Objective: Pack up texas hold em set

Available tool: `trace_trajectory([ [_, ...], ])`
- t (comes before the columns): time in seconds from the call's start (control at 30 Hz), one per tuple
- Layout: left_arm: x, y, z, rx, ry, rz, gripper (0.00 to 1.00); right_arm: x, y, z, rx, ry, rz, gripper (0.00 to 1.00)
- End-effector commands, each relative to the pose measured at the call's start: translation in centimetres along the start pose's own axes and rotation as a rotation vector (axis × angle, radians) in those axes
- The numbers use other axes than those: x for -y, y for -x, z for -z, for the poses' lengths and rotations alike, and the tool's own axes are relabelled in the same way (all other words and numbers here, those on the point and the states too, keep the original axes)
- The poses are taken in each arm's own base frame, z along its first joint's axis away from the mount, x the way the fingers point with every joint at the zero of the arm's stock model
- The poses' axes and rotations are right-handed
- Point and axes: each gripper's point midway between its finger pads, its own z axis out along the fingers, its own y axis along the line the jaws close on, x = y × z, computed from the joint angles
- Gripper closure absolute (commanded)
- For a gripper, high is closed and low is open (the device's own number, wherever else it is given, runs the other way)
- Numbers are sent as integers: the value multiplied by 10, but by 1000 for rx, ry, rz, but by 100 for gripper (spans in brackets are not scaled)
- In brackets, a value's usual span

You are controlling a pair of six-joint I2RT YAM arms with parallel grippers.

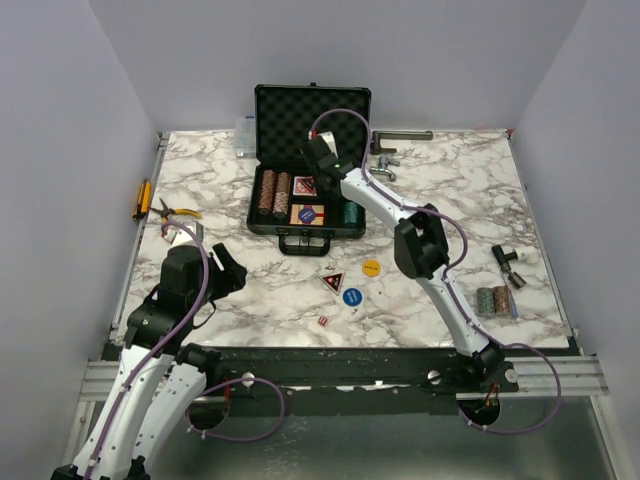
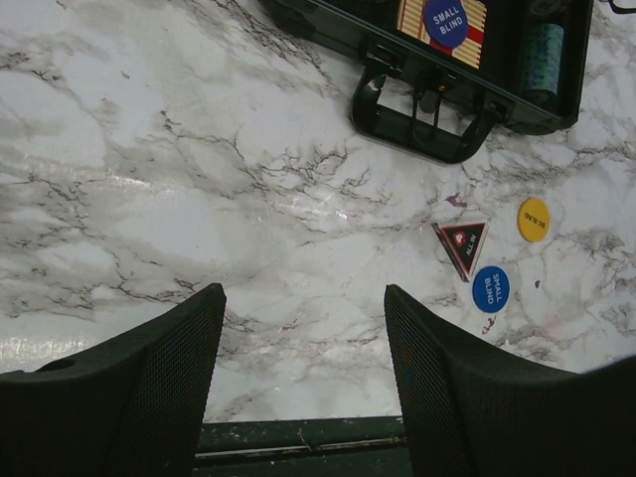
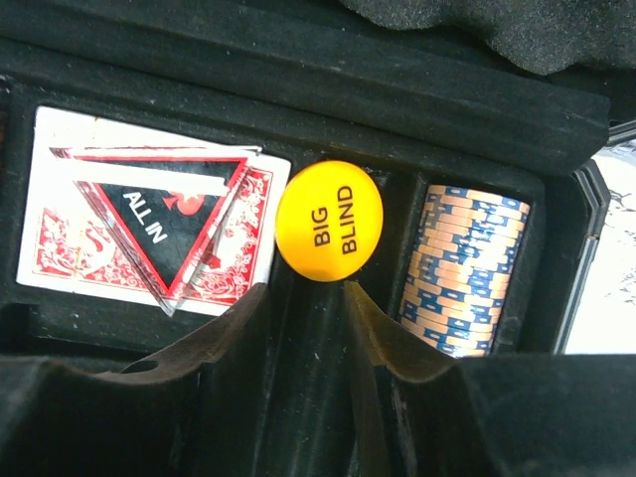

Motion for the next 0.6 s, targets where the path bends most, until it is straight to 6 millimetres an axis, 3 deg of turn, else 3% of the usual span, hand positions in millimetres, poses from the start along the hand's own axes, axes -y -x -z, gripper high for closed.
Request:
trace_trajectory([
  [0.0, 0, -2, -2, -9, -1, -4, 34, -11, -3, -11, -2, 17, -53, 63],
  [0.17, 0, -2, -4, -13, 2, -5, 34, -17, 0, -10, 3, 52, -59, 61],
  [0.27, 3, -1, -5, -13, -16, -28, 33, -16, 11, 5, 17, 70, -75, 58],
  [0.37, 14, 7, -5, 5, -78, -91, 30, -16, 21, 32, 29, 125, -112, 51],
  [0.43, 25, 17, -2, 7, -102, -92, 30, -12, 32, 61, 49, 169, -136, 46],
  [0.57, 71, 34, 1, -88, -231, -65, 31, 13, 41, 115, 80, 162, -197, 33],
])
